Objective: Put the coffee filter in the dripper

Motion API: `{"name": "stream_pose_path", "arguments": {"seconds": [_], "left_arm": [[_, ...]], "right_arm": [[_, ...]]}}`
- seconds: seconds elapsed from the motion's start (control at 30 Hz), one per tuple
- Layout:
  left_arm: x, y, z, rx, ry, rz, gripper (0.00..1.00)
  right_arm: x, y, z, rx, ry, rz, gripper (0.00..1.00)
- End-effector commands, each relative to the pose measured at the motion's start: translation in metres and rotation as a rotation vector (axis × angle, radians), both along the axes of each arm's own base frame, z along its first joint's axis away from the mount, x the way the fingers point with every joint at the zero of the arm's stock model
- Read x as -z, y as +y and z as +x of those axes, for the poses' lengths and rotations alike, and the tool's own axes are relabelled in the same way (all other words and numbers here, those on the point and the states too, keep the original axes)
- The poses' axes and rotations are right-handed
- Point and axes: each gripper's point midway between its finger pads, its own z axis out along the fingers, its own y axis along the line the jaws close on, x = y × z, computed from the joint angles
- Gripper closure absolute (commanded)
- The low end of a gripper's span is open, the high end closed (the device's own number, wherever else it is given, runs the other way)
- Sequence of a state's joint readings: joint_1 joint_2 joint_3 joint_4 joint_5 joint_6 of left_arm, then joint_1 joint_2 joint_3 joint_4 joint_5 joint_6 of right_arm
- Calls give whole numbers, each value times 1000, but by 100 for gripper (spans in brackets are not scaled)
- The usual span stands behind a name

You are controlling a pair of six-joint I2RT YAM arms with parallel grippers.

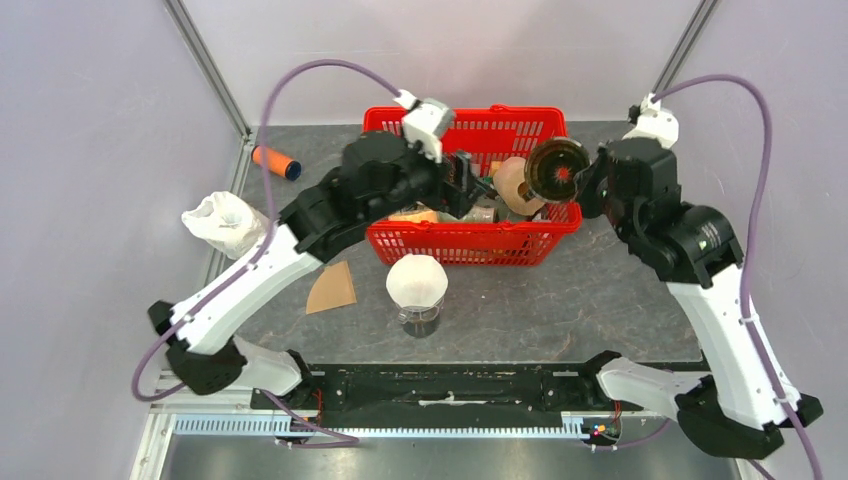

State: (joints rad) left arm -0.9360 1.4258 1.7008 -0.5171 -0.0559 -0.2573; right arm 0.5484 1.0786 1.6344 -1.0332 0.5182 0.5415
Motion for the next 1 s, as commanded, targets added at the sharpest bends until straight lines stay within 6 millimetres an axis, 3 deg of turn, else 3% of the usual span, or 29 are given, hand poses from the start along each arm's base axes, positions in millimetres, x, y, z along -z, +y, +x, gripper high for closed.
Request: {"name": "stream_pose_path", "arguments": {"seconds": [0.0,0.27,0.5,0.57,0.7,0.83,0.97], "left_arm": [[-38,52,20,-157,-118,-97,13],[-13,134,61,-414,-53,-156,11],[33,196,86,-630,39,-171,11],[48,210,88,-703,58,-172,11],[73,234,84,-823,72,-150,11],[85,257,75,-931,57,-146,10],[91,266,67,-953,47,-135,10]], "right_arm": [[-12,-19,29,54,29,35,100],[-16,-51,95,98,111,159,100],[9,-107,134,189,215,279,100],[19,-129,144,237,234,306,100],[45,-157,160,283,290,364,100],[71,-164,179,258,322,390,100],[95,-175,184,299,369,359,100]]}}
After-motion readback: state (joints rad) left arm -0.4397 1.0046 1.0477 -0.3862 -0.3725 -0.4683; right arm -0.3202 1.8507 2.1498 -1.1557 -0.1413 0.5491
